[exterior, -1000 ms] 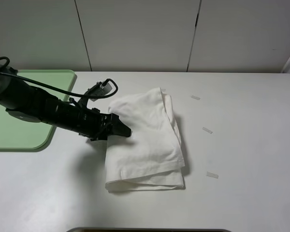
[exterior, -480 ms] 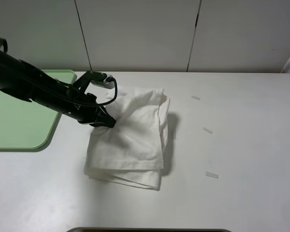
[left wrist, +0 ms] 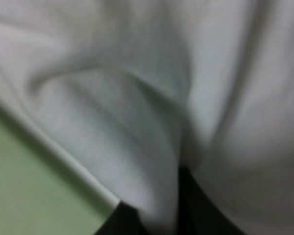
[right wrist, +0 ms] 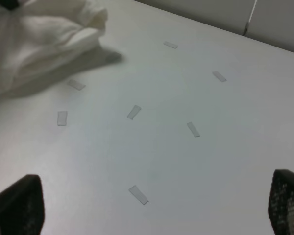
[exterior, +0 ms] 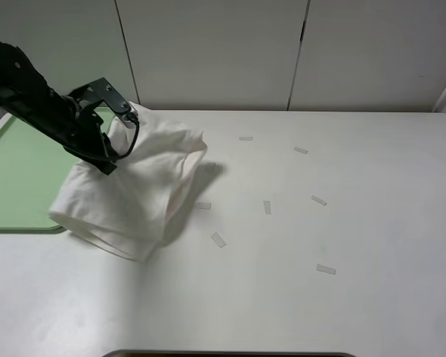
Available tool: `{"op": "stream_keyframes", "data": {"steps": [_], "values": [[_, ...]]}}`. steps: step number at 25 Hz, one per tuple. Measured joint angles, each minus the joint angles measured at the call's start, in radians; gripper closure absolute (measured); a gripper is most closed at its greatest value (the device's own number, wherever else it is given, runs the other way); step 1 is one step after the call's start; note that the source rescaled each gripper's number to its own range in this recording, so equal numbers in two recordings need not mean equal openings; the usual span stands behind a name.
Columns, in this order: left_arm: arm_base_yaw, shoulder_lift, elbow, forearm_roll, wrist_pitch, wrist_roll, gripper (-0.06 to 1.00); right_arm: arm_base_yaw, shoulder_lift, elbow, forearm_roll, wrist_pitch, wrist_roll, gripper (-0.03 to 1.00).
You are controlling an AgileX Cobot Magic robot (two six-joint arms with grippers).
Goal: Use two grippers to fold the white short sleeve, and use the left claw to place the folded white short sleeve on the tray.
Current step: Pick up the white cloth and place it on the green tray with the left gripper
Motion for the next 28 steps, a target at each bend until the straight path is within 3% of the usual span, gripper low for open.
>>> {"op": "stream_keyframes", "data": {"steps": [1, 5, 7, 9, 16, 23, 28], "values": [[0.000, 0.000, 0.000, 0.000, 0.000, 0.000, 0.91, 0.000, 0.000, 0.000, 0.000, 0.000, 0.000, -0.03], [0.053, -0.016, -0.045, 0.275, 0.006, -0.292, 0.91, 0.000, 0.000, 0.000, 0.000, 0.000, 0.000, -0.03], [0.081, -0.029, -0.059, 0.354, 0.006, -0.372, 0.91, 0.000, 0.000, 0.000, 0.000, 0.000, 0.000, -0.03], [0.110, -0.040, -0.061, 0.382, 0.009, -0.403, 0.91, 0.000, 0.000, 0.000, 0.000, 0.000, 0.000, -0.03], [0.221, -0.046, -0.061, 0.420, 0.022, -0.416, 0.91, 0.000, 0.000, 0.000, 0.001, 0.000, 0.000, -0.03], [0.354, -0.046, -0.061, 0.444, -0.005, -0.266, 0.91, 0.000, 0.000, 0.000, 0.001, 0.000, 0.000, -0.03], [0.392, -0.046, -0.061, 0.448, -0.066, -0.249, 0.91, 0.000, 0.000, 0.000, 0.002, 0.000, 0.000, -0.03]]}}
